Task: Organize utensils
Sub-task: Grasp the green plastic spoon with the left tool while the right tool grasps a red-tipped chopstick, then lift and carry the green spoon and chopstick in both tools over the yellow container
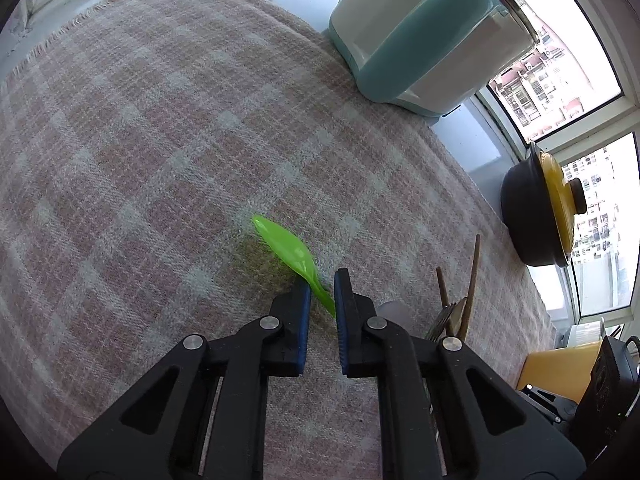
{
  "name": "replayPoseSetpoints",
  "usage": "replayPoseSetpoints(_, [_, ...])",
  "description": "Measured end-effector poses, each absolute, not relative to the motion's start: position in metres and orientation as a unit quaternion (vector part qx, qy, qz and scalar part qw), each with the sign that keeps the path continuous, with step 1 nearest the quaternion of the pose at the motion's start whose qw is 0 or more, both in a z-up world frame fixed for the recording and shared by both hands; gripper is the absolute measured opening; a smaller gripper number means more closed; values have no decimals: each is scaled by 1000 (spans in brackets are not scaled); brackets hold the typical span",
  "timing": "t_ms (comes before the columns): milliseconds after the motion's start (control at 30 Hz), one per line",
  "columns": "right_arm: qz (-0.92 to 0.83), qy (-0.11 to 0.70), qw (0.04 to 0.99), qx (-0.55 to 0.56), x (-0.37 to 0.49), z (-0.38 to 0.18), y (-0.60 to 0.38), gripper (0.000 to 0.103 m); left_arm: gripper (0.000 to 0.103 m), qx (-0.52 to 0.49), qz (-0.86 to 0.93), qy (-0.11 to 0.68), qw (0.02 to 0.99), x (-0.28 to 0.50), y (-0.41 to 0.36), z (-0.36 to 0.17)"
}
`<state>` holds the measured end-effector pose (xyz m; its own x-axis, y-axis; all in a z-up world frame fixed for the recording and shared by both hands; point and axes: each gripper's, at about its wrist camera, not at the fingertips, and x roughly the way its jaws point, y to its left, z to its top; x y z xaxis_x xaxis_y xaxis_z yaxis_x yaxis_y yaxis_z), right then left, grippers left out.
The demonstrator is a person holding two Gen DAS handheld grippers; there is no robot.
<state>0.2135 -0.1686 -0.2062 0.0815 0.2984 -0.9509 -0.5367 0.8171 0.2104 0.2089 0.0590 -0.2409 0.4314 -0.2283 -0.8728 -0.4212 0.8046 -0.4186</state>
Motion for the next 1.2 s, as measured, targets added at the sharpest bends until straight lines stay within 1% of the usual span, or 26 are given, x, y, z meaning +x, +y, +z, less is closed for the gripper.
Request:
replayPoseSetpoints(200, [287,615,728,-99,219,-210,-160,25,9,-302,57,528,792,205,62,-238])
replayPoseSetpoints(300, [290,614,728,-99,222,-211,-153,19,9,-300,55,528,793,204,61,-237])
replayPoseSetpoints(367, [294,616,724,-95,224,-211,-148,10,8,-298,53,527,794,203,60,-235])
replayPoseSetpoints(433, [294,617,724,-97,223,-211,-146,7,8,-296,51,526,796,202,59,-233])
replayPoseSetpoints(733, [282,619,730,-68,217,-206,-164,4,6,-279,37,520,806,188,58,-218])
replayPoseSetpoints(1200, [257,598,758,-41,195,-186,-205,4,2,-250,8,503,827,157,42,-185])
